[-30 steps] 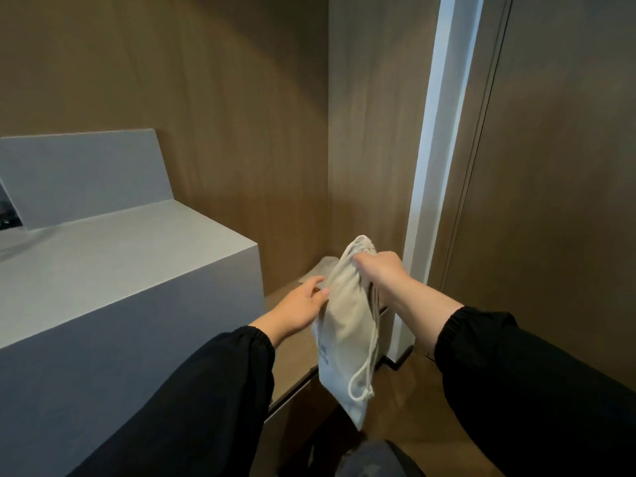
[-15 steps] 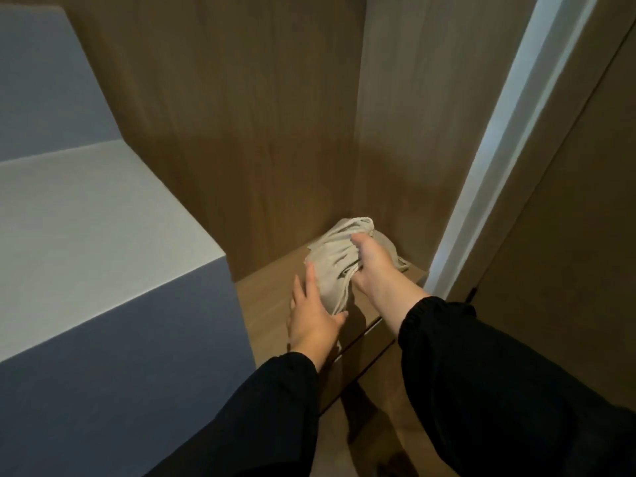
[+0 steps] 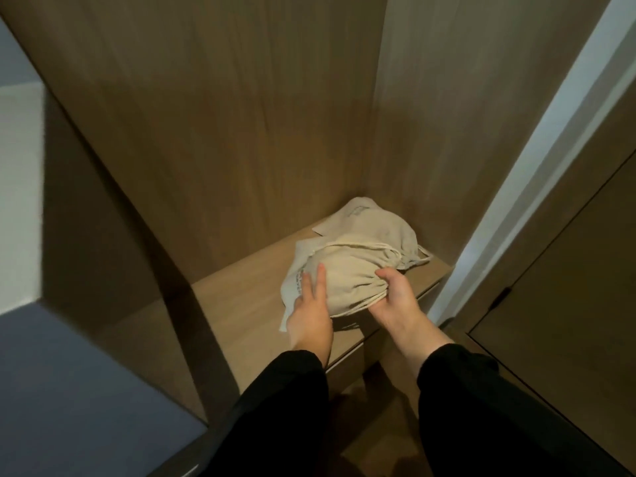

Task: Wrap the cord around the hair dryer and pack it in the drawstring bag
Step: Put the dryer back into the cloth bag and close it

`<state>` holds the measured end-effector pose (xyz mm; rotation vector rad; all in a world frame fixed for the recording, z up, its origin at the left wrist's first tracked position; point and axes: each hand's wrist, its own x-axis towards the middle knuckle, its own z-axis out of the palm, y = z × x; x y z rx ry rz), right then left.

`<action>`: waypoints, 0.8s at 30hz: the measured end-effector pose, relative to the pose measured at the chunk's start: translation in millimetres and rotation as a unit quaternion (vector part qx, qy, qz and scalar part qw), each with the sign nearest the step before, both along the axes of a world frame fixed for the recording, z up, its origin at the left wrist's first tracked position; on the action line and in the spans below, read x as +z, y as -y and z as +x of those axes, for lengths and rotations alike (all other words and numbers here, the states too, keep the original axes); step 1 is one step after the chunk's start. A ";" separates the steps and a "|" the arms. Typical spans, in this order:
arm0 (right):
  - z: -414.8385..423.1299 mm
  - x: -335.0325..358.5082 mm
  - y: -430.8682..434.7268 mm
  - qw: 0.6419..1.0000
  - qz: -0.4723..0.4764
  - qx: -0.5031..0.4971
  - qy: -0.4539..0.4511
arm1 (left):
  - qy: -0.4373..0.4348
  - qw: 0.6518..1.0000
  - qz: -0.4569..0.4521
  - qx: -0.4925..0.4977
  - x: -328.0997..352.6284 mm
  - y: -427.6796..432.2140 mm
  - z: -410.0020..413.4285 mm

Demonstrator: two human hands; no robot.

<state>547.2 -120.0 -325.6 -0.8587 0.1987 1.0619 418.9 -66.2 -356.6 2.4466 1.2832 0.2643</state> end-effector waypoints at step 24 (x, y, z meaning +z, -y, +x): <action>-45.2 -72.6 -27.8 0.811 -0.352 0.333 0.328 | 0.010 0.985 -0.146 0.087 -24.6 -75.0 -10.4</action>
